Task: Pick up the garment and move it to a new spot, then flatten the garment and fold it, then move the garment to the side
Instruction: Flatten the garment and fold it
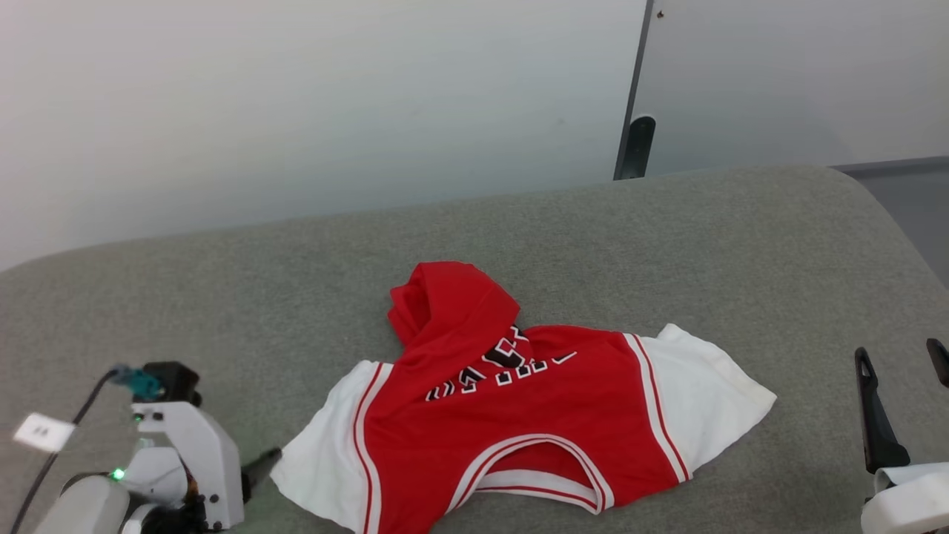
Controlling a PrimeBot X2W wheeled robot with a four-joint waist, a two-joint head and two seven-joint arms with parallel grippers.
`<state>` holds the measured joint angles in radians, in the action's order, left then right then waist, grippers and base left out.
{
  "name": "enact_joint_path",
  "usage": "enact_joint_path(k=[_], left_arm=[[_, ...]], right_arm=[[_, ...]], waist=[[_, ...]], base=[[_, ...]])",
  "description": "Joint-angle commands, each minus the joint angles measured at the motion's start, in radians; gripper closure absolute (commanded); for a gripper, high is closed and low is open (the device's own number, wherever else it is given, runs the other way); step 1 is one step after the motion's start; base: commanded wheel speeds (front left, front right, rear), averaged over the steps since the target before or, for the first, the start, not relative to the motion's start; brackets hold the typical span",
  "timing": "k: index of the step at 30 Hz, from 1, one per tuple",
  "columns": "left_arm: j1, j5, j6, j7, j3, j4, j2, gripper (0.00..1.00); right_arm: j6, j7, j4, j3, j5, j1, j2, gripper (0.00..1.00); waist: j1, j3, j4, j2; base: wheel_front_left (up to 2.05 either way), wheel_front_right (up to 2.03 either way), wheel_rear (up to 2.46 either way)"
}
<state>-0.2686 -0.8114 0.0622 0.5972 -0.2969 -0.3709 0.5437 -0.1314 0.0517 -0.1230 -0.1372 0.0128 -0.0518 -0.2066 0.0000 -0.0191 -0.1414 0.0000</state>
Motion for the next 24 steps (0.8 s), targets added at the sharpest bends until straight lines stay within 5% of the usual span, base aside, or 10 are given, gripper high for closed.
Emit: enact_joint_path(k=[1,12,22,23,24], left_arm=[[-0.012,-0.004,0.000,0.010,-0.005,-0.003,0.001,0.00],[-0.141,0.043,0.014,0.154,-0.112,-0.187,-0.031,0.00],[-0.223,0.071,0.031,0.145,-0.166,-0.390,-0.085,0.00],[-0.227,0.067,0.033,0.150,-0.169,-0.406,-0.092,0.53],[-0.231,0.063,0.034,0.155,-0.170,-0.424,-0.099,0.78]], right_arm=[[0.001,-0.003,0.002,-0.001,0.007,0.003,0.000,0.00],[0.001,-0.026,0.001,0.012,0.031,0.015,-0.016,0.00],[0.001,-0.045,-0.004,0.028,0.052,0.041,-0.030,0.00],[0.001,-0.049,-0.004,0.029,0.056,0.043,-0.031,0.00],[0.001,-0.057,-0.005,0.031,0.064,0.046,-0.032,0.00]], waist=[[0.0000,0.004,-0.005,0.0000],[0.0000,0.037,-0.036,0.0000],[0.0000,0.068,-0.049,0.0000],[0.0000,0.069,-0.049,0.0000],[0.0000,0.071,-0.048,0.0000]], base=[[0.00,0.00,0.00],[0.00,0.00,0.00],[0.00,0.00,0.00],[0.00,0.00,0.00],[0.00,0.00,0.00]])
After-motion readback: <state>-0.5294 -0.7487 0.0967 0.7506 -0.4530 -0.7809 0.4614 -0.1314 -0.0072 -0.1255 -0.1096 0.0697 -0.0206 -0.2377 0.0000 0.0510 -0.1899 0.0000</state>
